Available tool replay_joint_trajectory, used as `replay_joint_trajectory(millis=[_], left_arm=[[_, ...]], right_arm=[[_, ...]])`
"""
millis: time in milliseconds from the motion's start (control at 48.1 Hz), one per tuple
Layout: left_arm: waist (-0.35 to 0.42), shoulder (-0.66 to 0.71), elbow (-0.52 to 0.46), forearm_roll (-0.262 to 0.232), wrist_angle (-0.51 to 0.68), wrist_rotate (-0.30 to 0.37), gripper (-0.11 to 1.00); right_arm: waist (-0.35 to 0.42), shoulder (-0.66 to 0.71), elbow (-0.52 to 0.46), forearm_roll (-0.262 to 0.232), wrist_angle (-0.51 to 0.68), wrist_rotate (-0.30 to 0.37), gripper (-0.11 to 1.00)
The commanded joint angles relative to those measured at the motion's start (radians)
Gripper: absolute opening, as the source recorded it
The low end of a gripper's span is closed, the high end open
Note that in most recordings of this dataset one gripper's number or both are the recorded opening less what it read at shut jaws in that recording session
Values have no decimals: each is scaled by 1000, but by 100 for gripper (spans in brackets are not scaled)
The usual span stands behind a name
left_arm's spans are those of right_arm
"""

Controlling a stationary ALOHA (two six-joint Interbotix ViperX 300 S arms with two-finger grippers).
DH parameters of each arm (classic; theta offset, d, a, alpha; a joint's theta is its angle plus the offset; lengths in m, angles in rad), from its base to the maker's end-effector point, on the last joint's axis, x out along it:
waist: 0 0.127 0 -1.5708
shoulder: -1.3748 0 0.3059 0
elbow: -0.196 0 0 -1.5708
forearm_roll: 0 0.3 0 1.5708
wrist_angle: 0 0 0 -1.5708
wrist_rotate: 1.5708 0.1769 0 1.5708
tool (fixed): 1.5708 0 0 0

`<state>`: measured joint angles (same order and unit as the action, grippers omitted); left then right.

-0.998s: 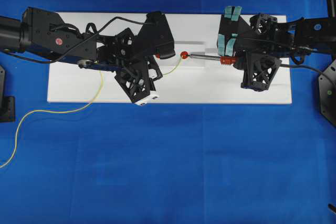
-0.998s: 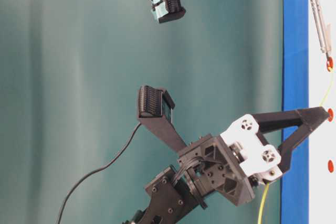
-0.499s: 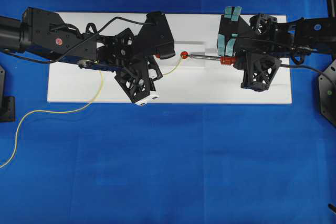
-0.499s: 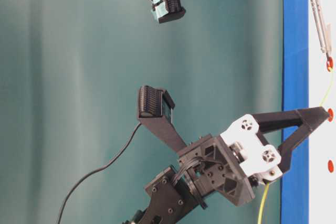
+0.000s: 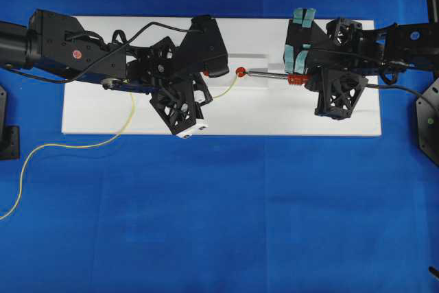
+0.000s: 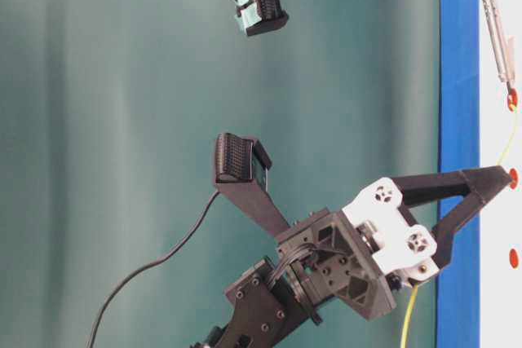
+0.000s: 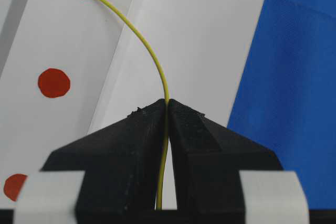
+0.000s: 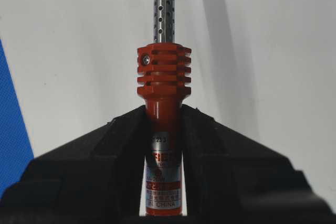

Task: Touch the tip of the soldering iron to the tip of the solder at the mark.
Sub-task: 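Withdraw both grippers from the strip toward the table front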

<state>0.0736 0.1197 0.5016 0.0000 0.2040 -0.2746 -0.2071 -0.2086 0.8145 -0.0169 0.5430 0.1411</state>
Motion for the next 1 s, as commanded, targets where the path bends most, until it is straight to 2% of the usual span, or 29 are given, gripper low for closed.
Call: replay_joint_trajectory(millis=[0,229,499,707,977], left_arm=[[-2,-34,-14,2,-3,0,3],[-3,-141,46,2,-3,-5,3],[-11,-336,212,2,-11,-18,3],[-26,-469,351,2,-71,-20,3],[-26,-548,426,2,-135,-31,3]], right_arm=[[2,-8,-23,0,-6,-2,6],[3,-9,-23,0,-6,-2,6],[2,-8,-23,0,-6,0,6],[2,-8,-23,-2,-21,2,6],[9,-37,-17,0,-52,2,6]])
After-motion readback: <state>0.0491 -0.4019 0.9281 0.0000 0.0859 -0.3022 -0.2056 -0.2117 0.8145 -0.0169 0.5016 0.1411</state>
